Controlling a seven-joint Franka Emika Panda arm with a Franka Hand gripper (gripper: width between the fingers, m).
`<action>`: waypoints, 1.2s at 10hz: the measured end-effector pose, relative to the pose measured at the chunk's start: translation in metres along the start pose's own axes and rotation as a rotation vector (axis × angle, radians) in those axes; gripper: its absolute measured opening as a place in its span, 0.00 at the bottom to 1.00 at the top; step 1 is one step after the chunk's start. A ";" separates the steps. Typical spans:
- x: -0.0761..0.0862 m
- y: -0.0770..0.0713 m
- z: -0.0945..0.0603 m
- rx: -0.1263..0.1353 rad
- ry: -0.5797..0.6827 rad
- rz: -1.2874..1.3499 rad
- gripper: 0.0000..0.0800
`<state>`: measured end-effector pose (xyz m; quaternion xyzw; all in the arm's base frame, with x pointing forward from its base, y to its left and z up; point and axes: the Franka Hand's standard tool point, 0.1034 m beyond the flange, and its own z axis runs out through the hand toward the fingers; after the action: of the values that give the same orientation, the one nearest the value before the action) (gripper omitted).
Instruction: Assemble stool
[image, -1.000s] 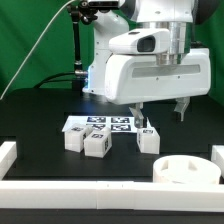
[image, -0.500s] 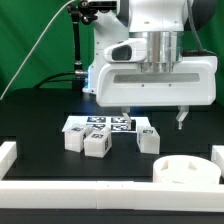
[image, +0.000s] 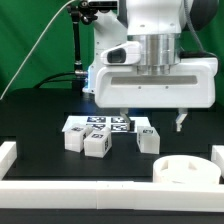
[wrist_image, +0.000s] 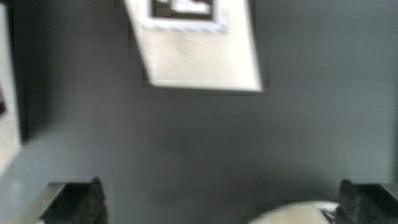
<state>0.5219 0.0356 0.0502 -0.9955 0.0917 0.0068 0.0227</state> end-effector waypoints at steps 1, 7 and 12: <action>0.001 -0.002 -0.001 0.002 0.008 -0.004 0.81; -0.008 0.001 0.009 -0.043 -0.413 0.008 0.81; -0.021 0.006 0.012 -0.057 -0.709 -0.025 0.81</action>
Offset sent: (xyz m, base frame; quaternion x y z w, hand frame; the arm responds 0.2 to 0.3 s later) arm 0.0000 0.0000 0.0000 0.0000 -0.1938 0.0000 0.9810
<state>0.5003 0.0337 0.0380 -0.9325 0.0659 0.3543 0.0253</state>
